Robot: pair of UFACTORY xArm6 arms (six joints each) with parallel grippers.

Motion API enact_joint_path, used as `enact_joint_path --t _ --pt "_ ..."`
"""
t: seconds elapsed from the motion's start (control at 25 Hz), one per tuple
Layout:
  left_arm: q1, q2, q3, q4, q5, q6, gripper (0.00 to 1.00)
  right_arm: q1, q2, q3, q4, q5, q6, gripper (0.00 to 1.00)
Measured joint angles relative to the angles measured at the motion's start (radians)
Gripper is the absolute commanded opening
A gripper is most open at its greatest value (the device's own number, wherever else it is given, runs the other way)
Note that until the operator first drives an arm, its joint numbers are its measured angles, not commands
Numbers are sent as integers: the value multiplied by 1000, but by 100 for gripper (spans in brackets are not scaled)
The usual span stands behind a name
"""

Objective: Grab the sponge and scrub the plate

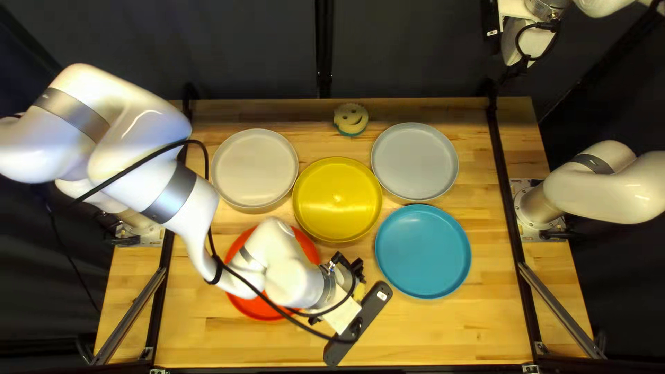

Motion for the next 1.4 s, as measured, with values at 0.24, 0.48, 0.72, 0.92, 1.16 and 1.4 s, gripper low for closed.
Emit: enact_joint_path --t 0.24,0.48,0.72,0.92,1.16,1.4 --pt "-35 90 -70 99 24 -153 100 0 0 0 0 0 0 100" --pt "-40 210 -165 191 27 -247 100 0 0 0 0 0 0 100" --pt "-43 208 -159 211 38 -271 100 0 0 0 0 0 0 100" --pt "-37 190 -118 211 24 -277 100 0 0 0 0 0 0 100" --pt "-31 180 -82 208 -3 -274 100 0 0 0 0 0 0 100" --pt "-24 172 -54 214 -19 -274 100 0 0 0 0 0 0 100"
